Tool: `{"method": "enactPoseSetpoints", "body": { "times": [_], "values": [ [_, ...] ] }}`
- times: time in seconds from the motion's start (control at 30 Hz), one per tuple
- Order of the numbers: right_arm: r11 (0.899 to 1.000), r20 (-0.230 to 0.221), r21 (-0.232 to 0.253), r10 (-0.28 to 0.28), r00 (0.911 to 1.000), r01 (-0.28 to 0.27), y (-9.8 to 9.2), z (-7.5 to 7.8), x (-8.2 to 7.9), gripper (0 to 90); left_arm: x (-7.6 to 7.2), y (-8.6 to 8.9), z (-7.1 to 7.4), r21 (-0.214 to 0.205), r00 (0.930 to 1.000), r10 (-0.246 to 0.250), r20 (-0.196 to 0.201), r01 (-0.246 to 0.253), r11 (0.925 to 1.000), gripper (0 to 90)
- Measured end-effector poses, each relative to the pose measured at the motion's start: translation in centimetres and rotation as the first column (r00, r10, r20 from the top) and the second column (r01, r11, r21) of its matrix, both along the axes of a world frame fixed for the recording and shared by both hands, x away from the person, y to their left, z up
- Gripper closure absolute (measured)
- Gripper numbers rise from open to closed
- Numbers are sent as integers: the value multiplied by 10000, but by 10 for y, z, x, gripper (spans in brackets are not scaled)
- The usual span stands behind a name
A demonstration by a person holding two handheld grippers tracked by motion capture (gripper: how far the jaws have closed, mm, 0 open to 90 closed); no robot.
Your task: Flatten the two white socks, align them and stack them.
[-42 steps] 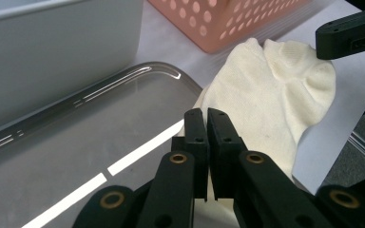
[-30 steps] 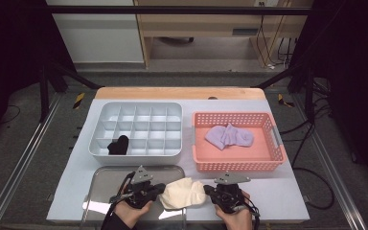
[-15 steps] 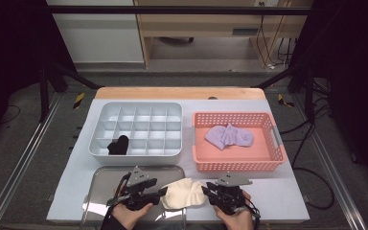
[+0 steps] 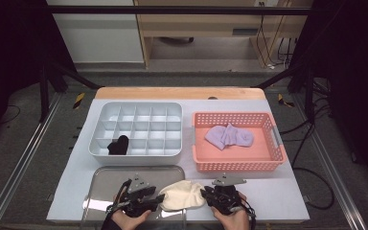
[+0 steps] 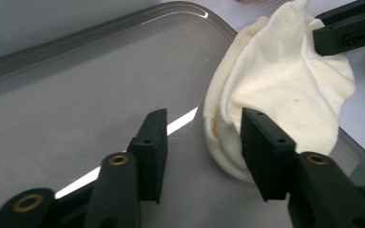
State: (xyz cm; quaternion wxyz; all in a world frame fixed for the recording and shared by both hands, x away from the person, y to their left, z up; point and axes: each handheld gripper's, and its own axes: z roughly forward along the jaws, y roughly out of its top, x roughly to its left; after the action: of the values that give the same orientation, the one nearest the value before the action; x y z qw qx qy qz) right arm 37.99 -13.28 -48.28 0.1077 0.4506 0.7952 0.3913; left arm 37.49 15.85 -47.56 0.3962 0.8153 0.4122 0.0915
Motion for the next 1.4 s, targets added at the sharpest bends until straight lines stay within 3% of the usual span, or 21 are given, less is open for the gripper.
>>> {"method": "enactPoseSetpoints", "body": {
  "times": [0.13,0.17,0.23,0.37,0.47,0.53,0.57,0.67,0.77,0.8,0.9,0.97,1.07,1.33,1.4],
  "values": [
    [9998,-147,191,-49,9999,52,-1,-1,0,798,-1,-1,-2,-174,9998,-151,-93,150,9997,657],
    [9994,-316,322,-134,9994,144,-1,-1,0,817,-1,-2,-2,-356,9996,-137,-252,128,9993,731],
    [9995,-283,292,-104,9995,112,-1,0,1,844,-1,-3,-2,-362,9996,-128,-268,118,9993,787],
    [9997,-324,205,-110,9994,116,0,2,2,862,0,-1,2,-193,9997,234,53,-233,9995,829],
    [9995,-260,236,-194,9995,200,-1,3,3,863,2,2,3,-188,9995,320,43,-319,9993,831],
    [9996,-121,168,-225,9997,227,1,4,4,863,1,1,3,44,9994,335,110,-335,9994,830],
    [9997,10,-189,-177,9998,177,5,3,5,862,0,-1,3,204,9993,258,269,-263,9994,830],
    [9997,57,-201,-138,9999,139,5,3,5,855,0,-1,3,184,9994,233,268,-238,9995,817],
    [9999,68,-35,-113,9999,113,4,3,5,818,1,1,4,-16,9993,246,284,-246,9997,790],
    [9999,352,15,-109,9993,109,4,6,4,759,0,2,6,-85,9989,244,394,-240,9997,751],
    [9999,626,157,-78,9980,69,3,9,3,715,0,4,9,-270,9983,341,472,-328,9991,701],
    [9985,744,556,-50,9972,9,-1,11,3,648,0,5,12,-374,9969,366,697,-341,9987,619],
    [9971,890,766,-93,9960,25,-4,13,2,635,-2,6,20,-758,9936,328,1082,-247,9968,590],
    [9958,963,897,-264,9950,177,-12,15,2,619,-2,-5,28,-976,9887,116,1497,31,9952,645],
    [9952,1044,955,-319,9940,219,-15,16,2,619,0,-11,29,-958,9885,-11,1515,157,9953,712]
  ]
}}
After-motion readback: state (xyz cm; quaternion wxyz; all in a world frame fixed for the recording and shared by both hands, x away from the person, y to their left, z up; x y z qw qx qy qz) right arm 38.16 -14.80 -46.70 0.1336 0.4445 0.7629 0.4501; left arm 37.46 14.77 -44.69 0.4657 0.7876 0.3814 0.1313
